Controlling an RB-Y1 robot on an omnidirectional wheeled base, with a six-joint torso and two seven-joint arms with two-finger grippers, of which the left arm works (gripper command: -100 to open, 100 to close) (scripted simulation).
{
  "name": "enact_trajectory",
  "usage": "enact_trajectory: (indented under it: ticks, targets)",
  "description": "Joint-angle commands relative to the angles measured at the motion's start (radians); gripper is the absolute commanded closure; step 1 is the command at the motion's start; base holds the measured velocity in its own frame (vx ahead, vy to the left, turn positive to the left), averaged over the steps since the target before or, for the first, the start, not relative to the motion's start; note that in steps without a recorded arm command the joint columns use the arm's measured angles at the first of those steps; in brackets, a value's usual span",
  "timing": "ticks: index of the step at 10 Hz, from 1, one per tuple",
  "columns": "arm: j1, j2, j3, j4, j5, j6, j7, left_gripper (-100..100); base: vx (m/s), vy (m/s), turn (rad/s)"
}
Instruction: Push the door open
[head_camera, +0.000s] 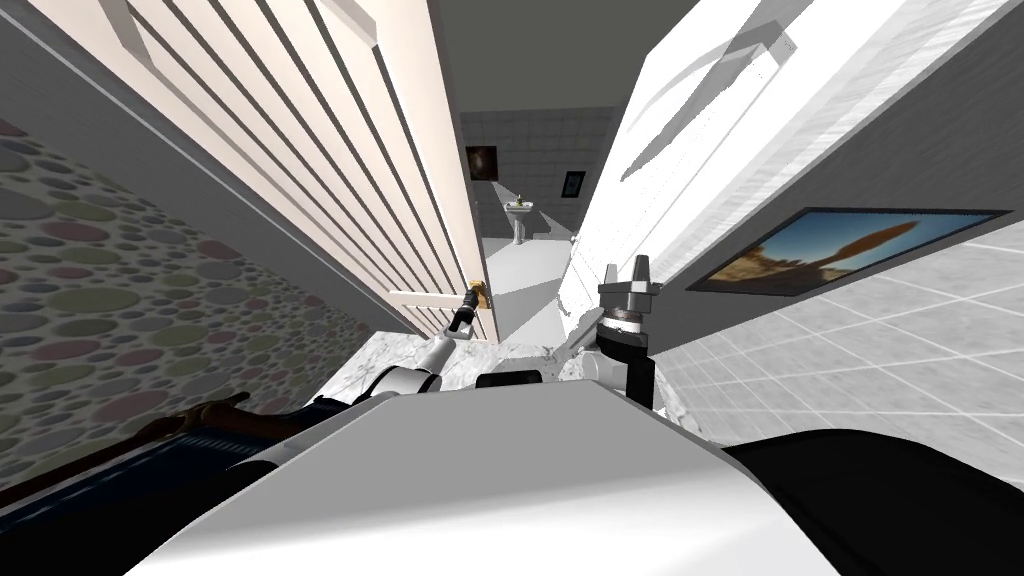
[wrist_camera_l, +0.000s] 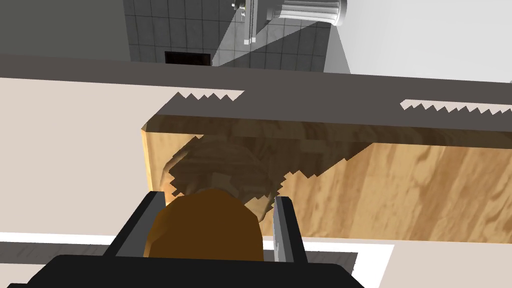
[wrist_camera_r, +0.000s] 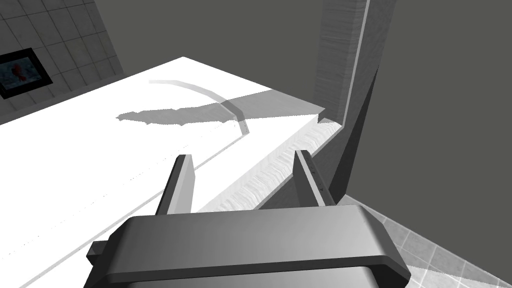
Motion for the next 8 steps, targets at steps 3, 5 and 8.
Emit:
enact_trajectory:
  ticks: [3, 5, 8]
  targets:
    - [0.001, 0.000, 0.000, 0.001, 0.000, 0.001, 0.000, 100, -0.014, 0.002, -0.007]
    - [0.001, 0.000, 0.000, 0.001, 0.000, 0.001, 0.000, 100, 0.000, 0.000, 0.000]
    - [-0.003, 0.010, 0.023, 0.003, 0.006, -0.001, -0.007, 100, 0.162, -0.068, 0.032]
